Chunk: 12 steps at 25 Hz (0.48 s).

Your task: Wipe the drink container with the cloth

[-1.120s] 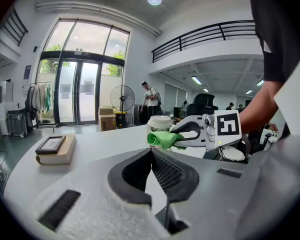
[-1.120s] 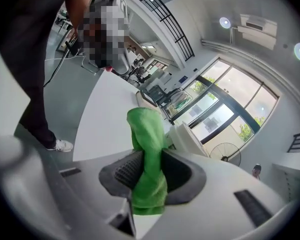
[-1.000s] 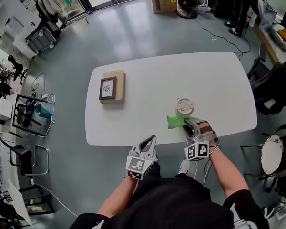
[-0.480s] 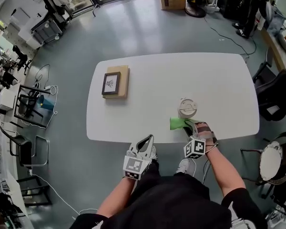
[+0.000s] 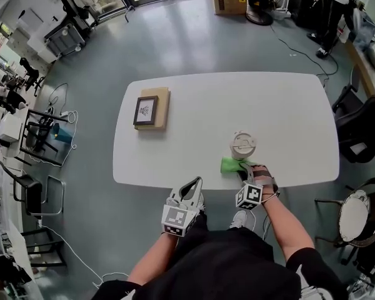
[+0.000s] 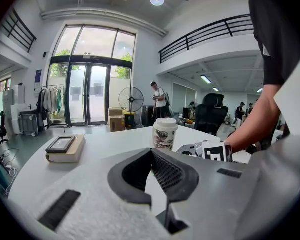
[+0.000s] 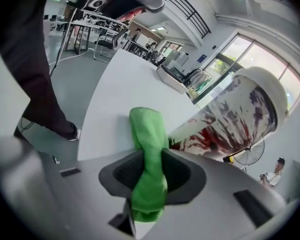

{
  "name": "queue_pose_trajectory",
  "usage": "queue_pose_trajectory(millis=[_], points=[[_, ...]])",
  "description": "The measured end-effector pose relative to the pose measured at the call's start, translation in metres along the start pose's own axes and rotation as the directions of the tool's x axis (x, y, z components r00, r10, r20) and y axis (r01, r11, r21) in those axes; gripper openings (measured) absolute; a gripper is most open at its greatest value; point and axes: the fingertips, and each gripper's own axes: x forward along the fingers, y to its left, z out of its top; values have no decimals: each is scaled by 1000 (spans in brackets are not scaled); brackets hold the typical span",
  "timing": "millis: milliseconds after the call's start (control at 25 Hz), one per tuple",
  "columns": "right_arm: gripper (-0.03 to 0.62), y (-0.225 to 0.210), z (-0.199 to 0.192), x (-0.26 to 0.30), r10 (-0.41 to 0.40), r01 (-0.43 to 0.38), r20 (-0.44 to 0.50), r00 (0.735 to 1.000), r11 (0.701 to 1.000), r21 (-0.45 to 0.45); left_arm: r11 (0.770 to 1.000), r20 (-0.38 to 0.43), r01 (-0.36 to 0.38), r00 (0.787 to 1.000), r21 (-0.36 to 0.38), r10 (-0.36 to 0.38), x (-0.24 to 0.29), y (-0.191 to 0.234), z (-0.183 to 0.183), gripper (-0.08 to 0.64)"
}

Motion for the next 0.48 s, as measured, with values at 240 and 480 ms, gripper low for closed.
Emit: queue_pose_trajectory(millis=[240,480], points=[[118,0,8,-19,-39,41,69,997,999,-28,1000,5,11,1000,7,-11,3,-12,-7,14],[118,-31,39,-82,-150,140,237,960,988,59,1000,-8,-3,1000,-31,3,6,-19,-10,14]])
